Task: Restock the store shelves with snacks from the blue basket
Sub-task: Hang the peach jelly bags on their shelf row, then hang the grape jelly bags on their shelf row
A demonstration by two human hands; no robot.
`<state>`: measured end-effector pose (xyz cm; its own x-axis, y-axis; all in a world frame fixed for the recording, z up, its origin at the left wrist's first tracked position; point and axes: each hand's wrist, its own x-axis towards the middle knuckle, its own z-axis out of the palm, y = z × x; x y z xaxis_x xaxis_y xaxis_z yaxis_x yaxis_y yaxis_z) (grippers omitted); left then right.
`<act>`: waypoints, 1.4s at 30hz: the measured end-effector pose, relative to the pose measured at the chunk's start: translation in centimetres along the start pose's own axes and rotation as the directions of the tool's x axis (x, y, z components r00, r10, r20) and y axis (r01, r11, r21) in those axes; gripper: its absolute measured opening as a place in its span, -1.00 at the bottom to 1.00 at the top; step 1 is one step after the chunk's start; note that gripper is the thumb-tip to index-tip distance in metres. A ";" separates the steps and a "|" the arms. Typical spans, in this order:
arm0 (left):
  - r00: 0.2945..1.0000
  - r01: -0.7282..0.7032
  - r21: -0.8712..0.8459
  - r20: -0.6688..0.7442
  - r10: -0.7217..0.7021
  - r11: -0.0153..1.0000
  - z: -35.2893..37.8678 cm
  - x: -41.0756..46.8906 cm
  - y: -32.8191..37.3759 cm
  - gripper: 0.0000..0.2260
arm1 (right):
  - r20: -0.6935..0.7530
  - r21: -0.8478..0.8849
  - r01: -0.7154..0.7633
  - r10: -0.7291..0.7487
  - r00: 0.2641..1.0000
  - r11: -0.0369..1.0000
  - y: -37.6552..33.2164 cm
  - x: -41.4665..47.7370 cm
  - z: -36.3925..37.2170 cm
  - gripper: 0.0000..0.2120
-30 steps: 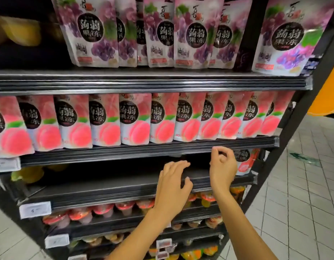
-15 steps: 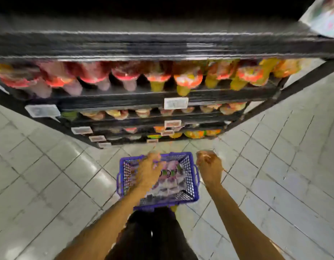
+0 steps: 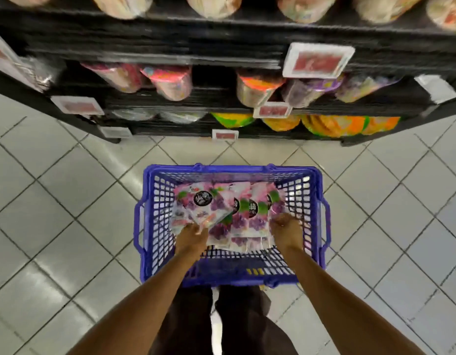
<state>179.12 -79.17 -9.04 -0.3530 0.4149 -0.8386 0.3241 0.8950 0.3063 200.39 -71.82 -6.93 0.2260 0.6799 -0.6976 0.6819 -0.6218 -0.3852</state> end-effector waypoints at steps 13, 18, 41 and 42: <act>0.932 0.348 -0.597 0.140 -0.333 0.723 4.0 12.4 0.7 -0.59 | 0.177 -0.069 -0.210 0.219 0.959 0.975 2.0 10.5 13.7 -0.73; 0.878 0.473 -0.731 0.435 -0.199 0.492 0.4 10.0 -0.2 -0.83 | 0.275 0.190 -0.270 0.212 0.938 0.944 2.1 8.4 12.3 -0.77; 0.765 -0.476 -0.613 0.066 0.640 0.631 -32.2 -41.3 25.8 -0.19 | -0.244 0.828 0.431 -0.461 0.853 0.359 -23.3 -32.8 -35.6 -0.70; 0.719 -0.543 -0.596 0.033 0.694 0.591 -33.4 -43.1 27.1 -0.25 | -0.295 0.830 0.469 -0.475 0.829 0.303 -24.6 -34.5 -37.5 -0.73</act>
<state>173.80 -67.37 50.47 0.0003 0.9142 -0.4054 -0.1403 0.4014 0.9051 201.90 -65.45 49.23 0.0687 0.9737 -0.2171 -0.2649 -0.1920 -0.9450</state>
